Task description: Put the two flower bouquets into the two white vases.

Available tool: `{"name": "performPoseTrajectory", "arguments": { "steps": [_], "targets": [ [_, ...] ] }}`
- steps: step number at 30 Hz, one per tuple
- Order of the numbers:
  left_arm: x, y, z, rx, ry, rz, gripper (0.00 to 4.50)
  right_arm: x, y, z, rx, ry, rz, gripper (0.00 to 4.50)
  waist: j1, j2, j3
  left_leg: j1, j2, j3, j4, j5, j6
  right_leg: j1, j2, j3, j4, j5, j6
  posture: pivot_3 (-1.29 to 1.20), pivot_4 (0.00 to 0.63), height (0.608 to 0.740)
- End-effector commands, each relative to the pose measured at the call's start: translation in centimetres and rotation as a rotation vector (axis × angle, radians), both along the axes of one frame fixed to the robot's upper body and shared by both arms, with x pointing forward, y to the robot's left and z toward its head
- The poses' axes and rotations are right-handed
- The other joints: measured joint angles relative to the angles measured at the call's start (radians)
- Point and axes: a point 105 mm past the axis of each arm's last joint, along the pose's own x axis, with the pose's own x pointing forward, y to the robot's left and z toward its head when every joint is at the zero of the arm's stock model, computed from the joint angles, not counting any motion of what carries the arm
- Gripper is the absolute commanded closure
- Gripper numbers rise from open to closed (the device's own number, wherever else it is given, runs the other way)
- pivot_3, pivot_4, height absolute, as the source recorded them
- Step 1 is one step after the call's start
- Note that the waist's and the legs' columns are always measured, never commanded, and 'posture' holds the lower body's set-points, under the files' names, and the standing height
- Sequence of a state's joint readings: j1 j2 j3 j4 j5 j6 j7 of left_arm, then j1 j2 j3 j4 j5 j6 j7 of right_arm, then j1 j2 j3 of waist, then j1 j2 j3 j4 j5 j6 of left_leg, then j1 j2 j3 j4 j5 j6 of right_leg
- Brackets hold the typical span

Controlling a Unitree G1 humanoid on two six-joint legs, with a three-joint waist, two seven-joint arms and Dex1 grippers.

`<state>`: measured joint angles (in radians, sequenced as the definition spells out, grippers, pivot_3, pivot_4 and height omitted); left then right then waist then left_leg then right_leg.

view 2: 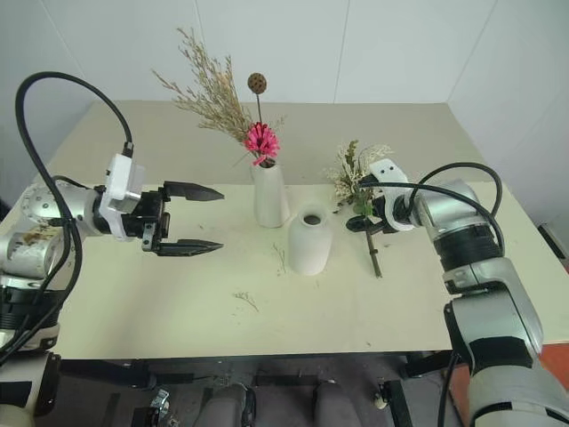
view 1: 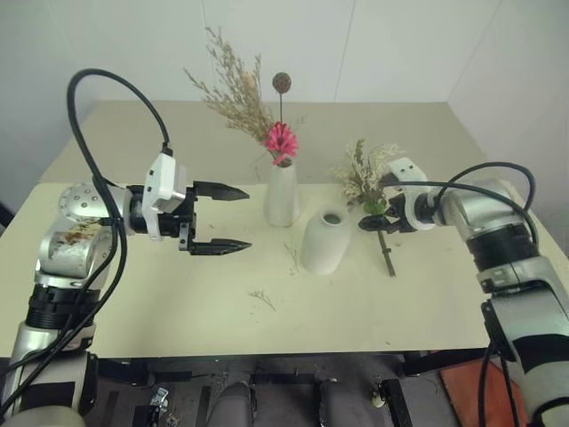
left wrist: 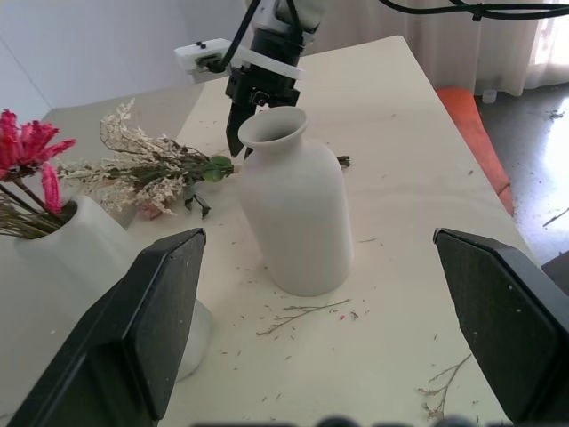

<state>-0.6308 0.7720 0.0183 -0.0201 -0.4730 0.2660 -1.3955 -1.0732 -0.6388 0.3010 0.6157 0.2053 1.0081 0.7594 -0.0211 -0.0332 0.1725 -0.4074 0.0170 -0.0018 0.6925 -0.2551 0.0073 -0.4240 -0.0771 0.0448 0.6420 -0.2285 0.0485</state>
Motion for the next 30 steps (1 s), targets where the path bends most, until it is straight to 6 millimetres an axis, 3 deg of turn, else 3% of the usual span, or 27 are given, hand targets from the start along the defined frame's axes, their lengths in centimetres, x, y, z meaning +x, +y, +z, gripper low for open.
{"name": "performPoseTrajectory", "arguments": {
  "steps": [1,5,10,18,20,23,26,30],
  "targets": [
    [-0.1,0.1,0.8,0.011,-0.043,-0.011,0.0,0.8,-0.1,0.9,0.003,-0.025,-0.005,1.48,-0.001,0.0,0.0,0.0,0.0,0.0,0.0,0.0,0.0,0.0,0.0,0.0,0.0,0.0,0.0,0.0,0.15,0.74],
    [0.0,0.2,0.7,0.022,-0.049,-0.008,0.0,1.3,-0.1,0.0,0.001,0.002,-0.013,2.88,-0.004,0.0,0.0,0.0,0.0,0.0,0.0,0.0,0.0,0.0,0.0,0.0,0.0,0.0,0.0,0.0,0.15,0.74],
    [0.1,0.2,0.3,0.031,-0.054,-0.003,0.0,1.8,-0.7,0.1,0.009,-0.01,-0.061,4.24,-0.006,0.0,0.0,0.0,0.0,0.0,-0.001,0.0,0.0,0.0,0.0,0.0,0.001,0.0,0.0,0.0,0.15,0.74],
    [0.7,0.3,0.0,0.043,-0.052,-0.008,0.0,2.7,-2.2,1.7,0.029,-0.113,-0.173,4.26,-0.012,0.001,0.001,0.0,0.0,0.0,-0.001,0.0,0.0,0.0,0.0,0.0,0.003,0.0,0.0,0.0,0.15,0.74],
    [0.9,0.3,0.1,0.047,-0.056,-0.011,0.0,3.1,-2.9,3.0,0.047,-0.203,-0.221,4.26,-0.014,0.001,0.001,0.0,0.0,0.0,-0.002,0.0,0.0,0.0,0.0,0.0,0.003,0.0,0.0,0.0,0.15,0.74],
    [1.4,0.3,0.6,0.047,-0.065,-0.015,0.0,3.0,-4.2,8.7,0.066,-0.572,-0.31,4.26,-0.014,0.002,0.001,-0.001,0.0,0.0,-0.002,0.0,0.0,-0.001,0.0,0.0,0.003,0.0,0.0,0.0,0.15,0.74],
    [1.7,0.5,0.9,0.043,-0.062,-0.017,0.0,-0.2,-3.9,14.7,0.144,-0.971,-0.34,4.26,-0.013,0.002,0.001,-0.003,0.0,-0.001,-0.004,0.0,0.0,-0.003,-0.001,0.0,0.003,0.0,0.0,0.0,0.15,0.74],
    [2.2,0.9,0.9,0.05,-0.056,-0.014,0.0,-4.9,-1.8,19.5,0.493,-1.175,-0.256,4.26,-0.025,0.003,0.001,-0.004,0.0,0.001,-0.006,0.0,0.0,-0.007,-0.001,0.002,0.003,0.0,0.0,0.0,0.15,0.74]
  ]
}}
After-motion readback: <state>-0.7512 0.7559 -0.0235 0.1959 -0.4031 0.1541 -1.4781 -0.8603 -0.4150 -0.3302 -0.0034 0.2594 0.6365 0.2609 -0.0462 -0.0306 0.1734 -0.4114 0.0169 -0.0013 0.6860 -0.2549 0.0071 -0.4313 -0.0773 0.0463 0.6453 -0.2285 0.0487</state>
